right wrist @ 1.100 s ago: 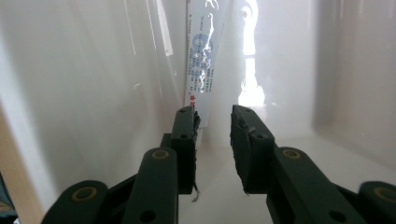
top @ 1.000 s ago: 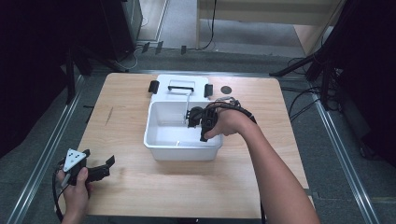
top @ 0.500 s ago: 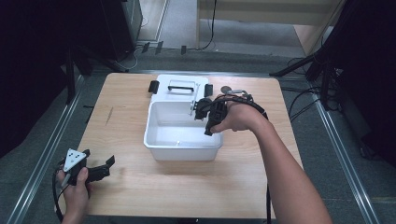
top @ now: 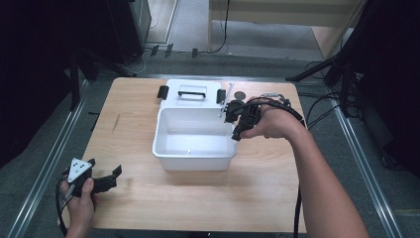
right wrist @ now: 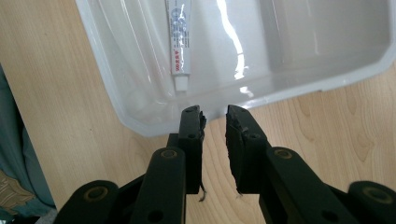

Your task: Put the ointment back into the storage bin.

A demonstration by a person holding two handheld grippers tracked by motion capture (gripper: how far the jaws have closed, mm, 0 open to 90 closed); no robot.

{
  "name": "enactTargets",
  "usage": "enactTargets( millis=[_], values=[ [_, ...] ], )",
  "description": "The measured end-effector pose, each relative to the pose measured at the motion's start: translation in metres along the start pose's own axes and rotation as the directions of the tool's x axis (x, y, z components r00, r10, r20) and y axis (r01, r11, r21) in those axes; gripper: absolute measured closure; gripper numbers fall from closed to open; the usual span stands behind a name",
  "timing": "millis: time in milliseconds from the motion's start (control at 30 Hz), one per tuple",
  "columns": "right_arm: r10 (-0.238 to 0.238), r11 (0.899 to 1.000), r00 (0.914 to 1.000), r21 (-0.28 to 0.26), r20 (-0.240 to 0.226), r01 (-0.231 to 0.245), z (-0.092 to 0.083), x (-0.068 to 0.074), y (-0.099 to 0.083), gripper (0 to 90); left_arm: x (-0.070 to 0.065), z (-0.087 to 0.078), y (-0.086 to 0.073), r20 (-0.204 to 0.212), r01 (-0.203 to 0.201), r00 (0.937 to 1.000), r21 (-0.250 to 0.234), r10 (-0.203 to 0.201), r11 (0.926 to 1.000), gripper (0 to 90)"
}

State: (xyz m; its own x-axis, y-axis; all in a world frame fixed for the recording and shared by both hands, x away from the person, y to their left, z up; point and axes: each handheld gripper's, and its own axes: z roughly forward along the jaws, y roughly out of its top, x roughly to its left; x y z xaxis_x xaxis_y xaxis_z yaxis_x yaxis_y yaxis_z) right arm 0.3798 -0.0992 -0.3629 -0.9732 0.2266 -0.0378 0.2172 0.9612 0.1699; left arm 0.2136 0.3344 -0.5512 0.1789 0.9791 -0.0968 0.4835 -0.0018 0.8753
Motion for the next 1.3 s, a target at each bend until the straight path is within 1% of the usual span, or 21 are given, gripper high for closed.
enactTargets(
  millis=[267, 500, 533, 567, 600, 667, 767, 800, 833, 900, 933, 1000, 1033, 1067, 1100, 1133, 1167, 1200, 1233, 1267, 1300],
  values=[
    [0.029, 1.0, 0.9996, 0.012, 0.005, -0.029, 0.001, -0.004, -0.018, 76.9, 0.0, 0.0, 0.0, -0.001, 0.0, 1.0, -0.002, 0.0, 1.0, 0.0],
    [0.065, 0.998, 0.9979, 0.003, -0.006, -0.065, 0.009, -0.008, -0.039, 75.8, 0.0, 0.0, 0.0, -0.001, 0.002, 1.0, -0.001, -0.002, 1.0, 0.0],
    [0.065, 0.998, 0.9979, 0.003, -0.006, -0.065, 0.009, -0.008, -0.039, 75.8, 0.0, 0.0, 0.0, -0.001, 0.002, 1.0, -0.001, -0.002, 1.0, 0.0],
    [0.084, 0.996, 0.9965, 0.003, -0.005, -0.084, 0.011, -0.009, -0.045, 75.5, 0.0, 0.0, 0.0, -0.002, 0.002, 1.0, -0.001, -0.002, 1.0, 0.0],
    [0.082, 0.997, 0.9966, 0.0, -0.01, -0.082, 0.012, -0.009, -0.048, 75.2, 0.0, 0.0, 0.0, -0.002, 0.002, 1.0, -0.001, -0.002, 1.0, 0.0],
    [0.093, 0.996, 0.9956, -0.005, -0.014, -0.093, 0.015, -0.01, -0.055, 74.4, 0.0, 0.0, 0.0, -0.003, 0.002, 1.0, -0.002, -0.002, 1.0, 0.0],
    [0.112, 0.994, 0.9935, -0.009, -0.015, -0.113, 0.019, -0.009, -0.065, 70.5, 0.0, -0.001, 0.0, -0.003, 0.002, 1.0, -0.004, -0.002, 1.0, 0.0],
    [0.112, 0.994, 0.9935, -0.009, -0.015, -0.113, 0.019, -0.009, -0.065, 70.5, 0.0, -0.001, 0.0, -0.003, 0.002, 1.0, -0.004, -0.002, 1.0, 0.0],
    [0.126, 0.992, 0.9919, -0.014, -0.017, -0.126, 0.023, -0.009, -0.072, 68.4, 0.0, 0.0, 0.0, -0.005, 0.001, 1.0, -0.003, -0.001, 1.0, 0.0],
    [0.157, 0.987, 0.9875, -0.027, -0.015, -0.157, 0.026, -0.009, -0.079, 62.5, 0.0, -0.001, 0.0, -0.006, 0.0, 1.0, -0.002, 0.0, 1.0, 0.0],
    [0.163, 0.986, 0.9866, -0.033, -0.012, -0.163, 0.027, -0.009, -0.082, 60.1, 0.0, -0.001, 0.0, -0.006, 0.0, 1.0, -0.004, -0.001, 1.0, 0.0],
    [0.192, 0.98, 0.9814, -0.05, 0.006, -0.191, 0.031, -0.007, -0.089, 54.0, 0.0, -0.001, 0.0, -0.005, 0.002, 1.0, -0.004, -0.002, 1.0, 0.0],
    [0.194, 0.979, 0.9807, -0.061, 0.018, -0.193, 0.033, -0.007, -0.093, 50.7, 0.0, -0.001, 0.0, -0.005, 0.003, 1.0, -0.005, -0.003, 1.0, 0.0],
    [0.194, 0.979, 0.9807, -0.061, 0.018, -0.193, 0.033, -0.007, -0.093, 50.7, 0.0, -0.001, 0.0, -0.005, 0.003, 1.0, -0.005, -0.003, 1.0, 0.0],
    [0.214, 0.974, 0.9761, -0.085, 0.039, -0.21, 0.036, -0.004, -0.1, 46.2, 0.0, -0.001, 0.0, -0.005, 0.003, 1.0, -0.005, -0.003, 1.0, 0.0],
    [0.214, 0.974, 0.9761, -0.085, 0.039, -0.21, 0.036, -0.004, -0.1, 46.2, 0.0, -0.001, 0.0, -0.005, 0.003, 1.0, -0.005, -0.003, 1.0, 0.0],
    [0.236, 0.966, 0.9701, -0.119, 0.056, -0.228, 0.04, -0.002, -0.108, 40.6, 0.0, -0.001, 0.0, -0.006, 0.002, 1.0, -0.005, -0.002, 1.0, 0.0],
    [0.247, 0.961, 0.9666, -0.142, 0.066, -0.236, 0.042, -0.001, -0.112, 38.7, 0.0, -0.001, 0.0, -0.006, 0.002, 1.0, -0.005, -0.002, 1.0, 0.0],
    [0.267, 0.954, 0.9609, -0.16, 0.075, -0.252, 0.043, 0.001, -0.116, 36.8, 0.0, -0.001, 0.0, -0.006, 0.002, 1.0, -0.006, -0.002, 1.0, 0.0],
    [0.267, 0.954, 0.9609, -0.16, 0.075, -0.252, 0.043, 0.001, -0.116, 36.8, 0.0, -0.001, 0.0, -0.006, 0.002, 1.0, -0.006, -0.002, 1.0, 0.0],
    [0.293, 0.942, 0.9511, -0.2, 0.098, -0.27, 0.047, 0.003, -0.124, 32.0, 0.0, -0.001, 0.0, -0.006, 0.002, 1.0, -0.006, -0.002, 1.0, 0.0]
  ],
)
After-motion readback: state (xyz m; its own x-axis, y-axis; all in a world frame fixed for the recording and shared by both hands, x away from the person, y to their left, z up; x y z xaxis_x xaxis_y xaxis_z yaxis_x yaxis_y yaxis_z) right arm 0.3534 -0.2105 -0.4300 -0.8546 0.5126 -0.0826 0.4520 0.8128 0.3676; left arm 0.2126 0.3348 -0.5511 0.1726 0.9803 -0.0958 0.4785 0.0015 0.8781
